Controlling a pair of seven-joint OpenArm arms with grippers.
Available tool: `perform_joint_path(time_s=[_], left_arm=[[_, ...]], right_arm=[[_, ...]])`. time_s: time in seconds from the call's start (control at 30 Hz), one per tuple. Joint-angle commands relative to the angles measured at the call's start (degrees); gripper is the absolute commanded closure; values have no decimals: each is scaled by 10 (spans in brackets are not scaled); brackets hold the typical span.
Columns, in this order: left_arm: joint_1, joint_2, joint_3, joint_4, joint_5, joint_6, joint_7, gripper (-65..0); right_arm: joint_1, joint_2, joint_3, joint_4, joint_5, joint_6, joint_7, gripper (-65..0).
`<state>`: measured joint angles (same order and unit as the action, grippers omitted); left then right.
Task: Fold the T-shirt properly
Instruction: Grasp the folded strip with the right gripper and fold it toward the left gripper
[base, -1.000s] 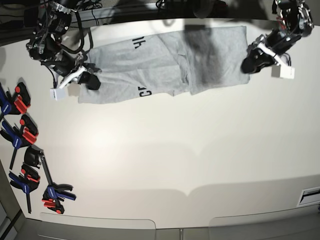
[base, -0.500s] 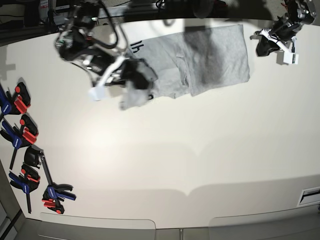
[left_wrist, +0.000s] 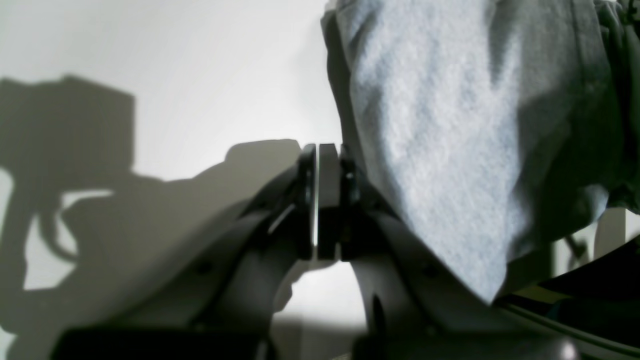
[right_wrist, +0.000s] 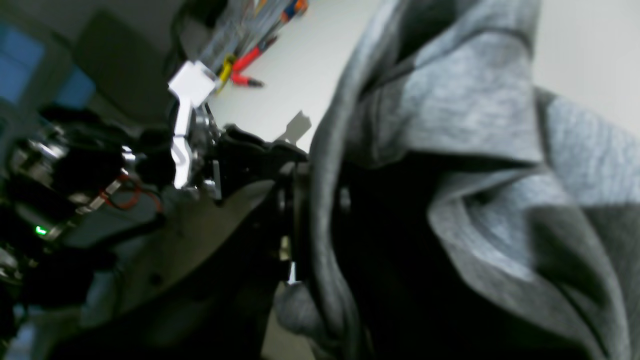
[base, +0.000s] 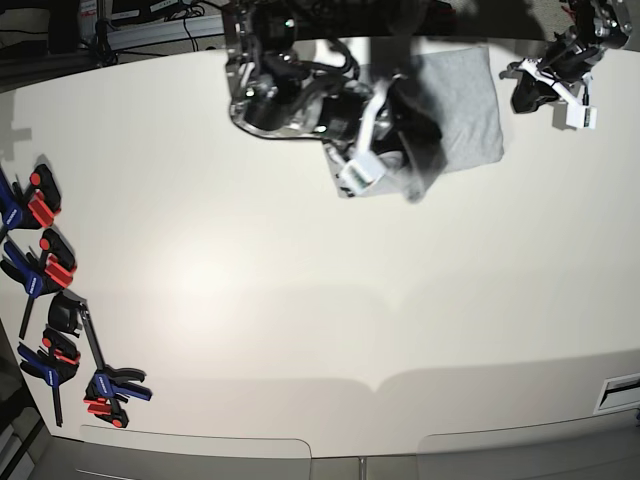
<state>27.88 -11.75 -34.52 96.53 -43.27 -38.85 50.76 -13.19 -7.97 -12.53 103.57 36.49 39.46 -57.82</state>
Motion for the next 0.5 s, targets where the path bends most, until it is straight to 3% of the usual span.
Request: perform_joint_path(time_s=[0.0,0.23,0.47], left_arm=[[-1,-5,-3,9,-11,-1,-14,0],[-1,-5,-3,9,-11,-1,-14,0],[-1,-5,-2,9,-11,-1,-13,0]], right_arm=[[5,-8,-16,11,2,5,25,0],[5,-10,-91,10,-77,-22,63,0],[5,-10,-104,9,-97,-25,80,0]])
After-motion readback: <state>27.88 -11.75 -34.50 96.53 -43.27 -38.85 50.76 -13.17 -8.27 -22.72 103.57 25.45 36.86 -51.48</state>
